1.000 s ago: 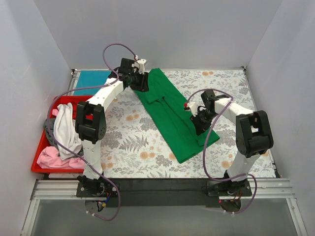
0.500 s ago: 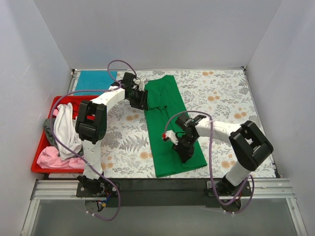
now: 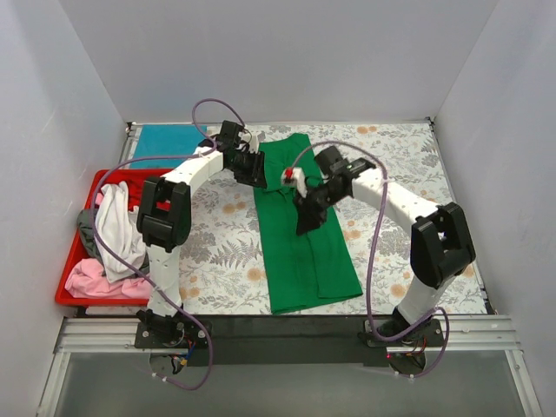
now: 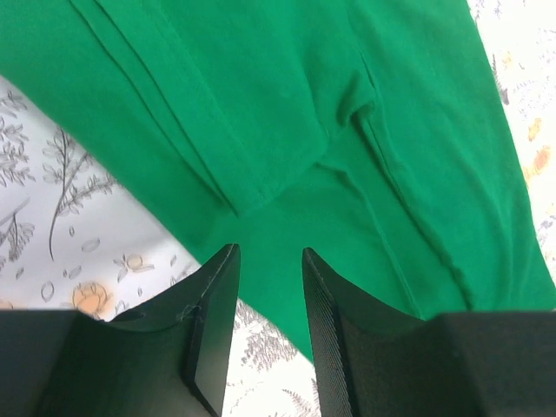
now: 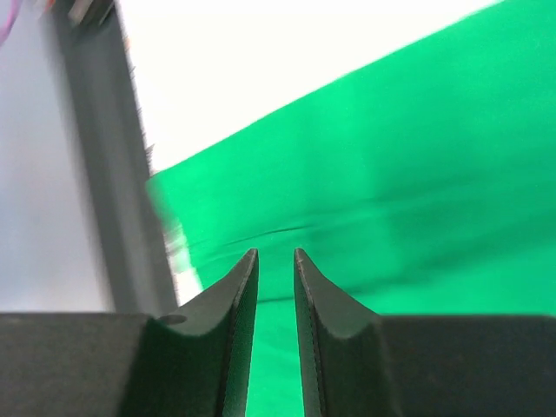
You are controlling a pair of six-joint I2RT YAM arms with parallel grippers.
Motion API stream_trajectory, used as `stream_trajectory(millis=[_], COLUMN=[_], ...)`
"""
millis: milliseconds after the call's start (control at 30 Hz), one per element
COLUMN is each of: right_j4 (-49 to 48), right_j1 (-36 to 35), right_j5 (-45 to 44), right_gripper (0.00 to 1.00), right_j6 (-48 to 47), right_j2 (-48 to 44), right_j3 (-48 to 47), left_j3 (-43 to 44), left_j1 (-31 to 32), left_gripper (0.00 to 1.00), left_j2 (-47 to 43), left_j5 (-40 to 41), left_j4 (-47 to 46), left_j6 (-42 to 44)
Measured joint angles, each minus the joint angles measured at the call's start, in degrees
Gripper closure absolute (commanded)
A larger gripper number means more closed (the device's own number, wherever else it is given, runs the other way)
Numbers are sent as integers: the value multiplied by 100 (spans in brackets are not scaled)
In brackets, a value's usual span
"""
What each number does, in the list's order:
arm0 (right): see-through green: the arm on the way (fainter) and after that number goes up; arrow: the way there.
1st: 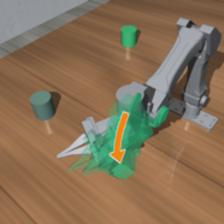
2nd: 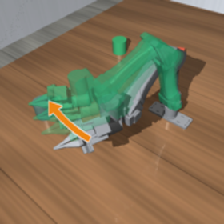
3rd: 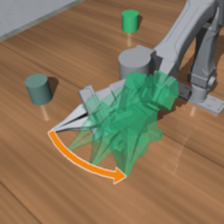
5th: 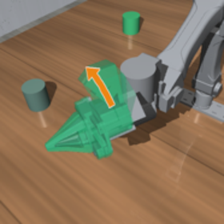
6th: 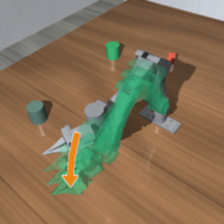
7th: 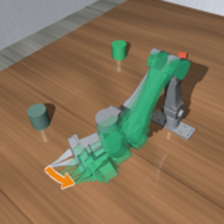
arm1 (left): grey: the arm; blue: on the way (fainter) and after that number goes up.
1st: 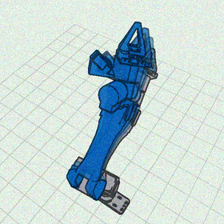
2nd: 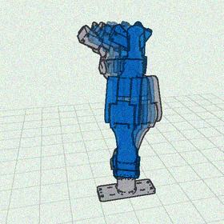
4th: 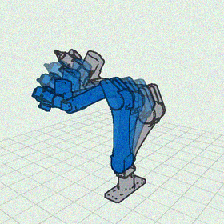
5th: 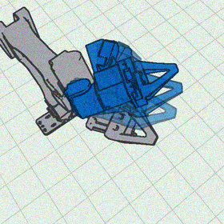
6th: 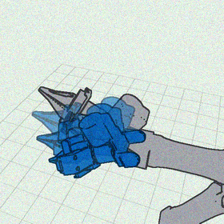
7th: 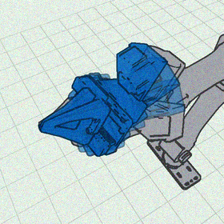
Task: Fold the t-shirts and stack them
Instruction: Fold the tshirt
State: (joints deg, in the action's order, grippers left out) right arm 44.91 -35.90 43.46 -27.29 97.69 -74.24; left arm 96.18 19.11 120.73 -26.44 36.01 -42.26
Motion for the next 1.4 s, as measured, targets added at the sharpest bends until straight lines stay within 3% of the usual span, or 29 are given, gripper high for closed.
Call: stream_trajectory(millis=[200,467,600,833,900,933,967,1000,1033,1100,1167,1400], right_j4=[-122,-144,-223,-330,-326,-315,-308,-306,-286,-238,-203,-354], right_j1=[1285,1781,1869,1878,1888,1902,1917,1934,1945,1974,1987,1998], right_j5=[-306,-752,-822,-949,-988,-997,-1012,-1029,-1054,-1134,-1220,-1158], right_gripper=[74,76,76,73,65,60,50,46,44,33,2,2], right_j6=[57,275,450,590,590,573,549,509,442,291,144,-496], right_j2=[743,1414,1423,1449,1449,1447,1429,1388,1307,1025,577,-1132], right_j3=[-1379,-1709,-1709,-1711,-1735,-1764,-1794,-1803,-1803,-1803,-1812,-1906], left_j3=[750,2691,4063,4138,3864,3685,3477,3233,2927,2343,1692,-111], left_j1=[24,33,92,76,15,-11,-28,-57,-85,-129,-140,-83], left_gripper=[69,71,63,50,47,38,34,31,20,16,15,13], left_j2=[785,2249,3099,3158,2927,2756,2520,2258,1941,1143,131,-2771], left_j5=[55,-131,-223,0,33,24,-4,-59,-122,-289,-424,-651], left_j4=[79,509,354,-509,-632,-669,-697,-739,-778,-791,-892,-1499], left_j6=[-70,-127,-17,52,52,63,101,105,118,199,295,1064])
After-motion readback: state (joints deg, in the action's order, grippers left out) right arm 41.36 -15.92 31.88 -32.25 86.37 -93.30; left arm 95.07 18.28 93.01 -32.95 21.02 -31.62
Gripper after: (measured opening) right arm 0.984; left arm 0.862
